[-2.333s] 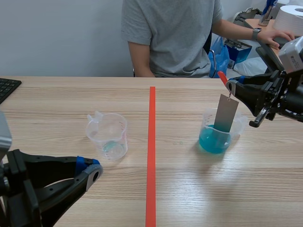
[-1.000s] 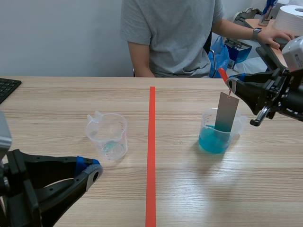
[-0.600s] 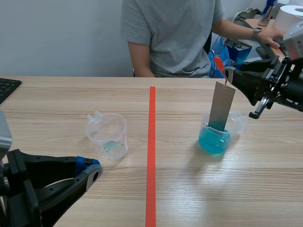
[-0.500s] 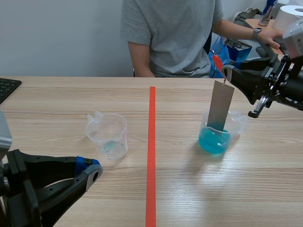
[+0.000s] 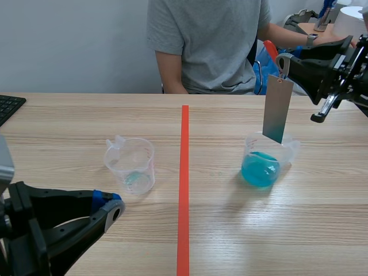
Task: Do the redox reaction experiment.
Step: 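Raise the plate and point at it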
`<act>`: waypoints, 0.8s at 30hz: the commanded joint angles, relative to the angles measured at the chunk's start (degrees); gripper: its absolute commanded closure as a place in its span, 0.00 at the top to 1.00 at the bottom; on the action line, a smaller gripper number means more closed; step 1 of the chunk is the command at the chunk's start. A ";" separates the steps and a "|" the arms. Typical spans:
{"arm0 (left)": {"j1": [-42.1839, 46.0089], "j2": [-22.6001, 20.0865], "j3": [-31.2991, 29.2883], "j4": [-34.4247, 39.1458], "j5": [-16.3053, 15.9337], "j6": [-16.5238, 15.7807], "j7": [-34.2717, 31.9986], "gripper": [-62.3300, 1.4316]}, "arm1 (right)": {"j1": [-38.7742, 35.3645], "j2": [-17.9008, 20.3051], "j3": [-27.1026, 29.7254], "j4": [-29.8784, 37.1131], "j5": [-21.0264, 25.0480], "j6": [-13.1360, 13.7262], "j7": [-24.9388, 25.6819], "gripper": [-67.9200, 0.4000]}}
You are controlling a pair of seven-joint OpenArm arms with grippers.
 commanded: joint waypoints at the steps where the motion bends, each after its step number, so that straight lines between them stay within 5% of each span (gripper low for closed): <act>1: 0.02 0.39 -0.11 0.61 -0.42 -0.11 -0.63 0.08 | 1.27 1.75 0.79 1.92 1.07 0.42 0.85 0.02; 24: 0.02 0.42 -0.11 0.61 -0.39 -0.11 -0.59 0.08 | 1.29 8.07 2.05 14.53 5.51 0.42 -0.11 0.02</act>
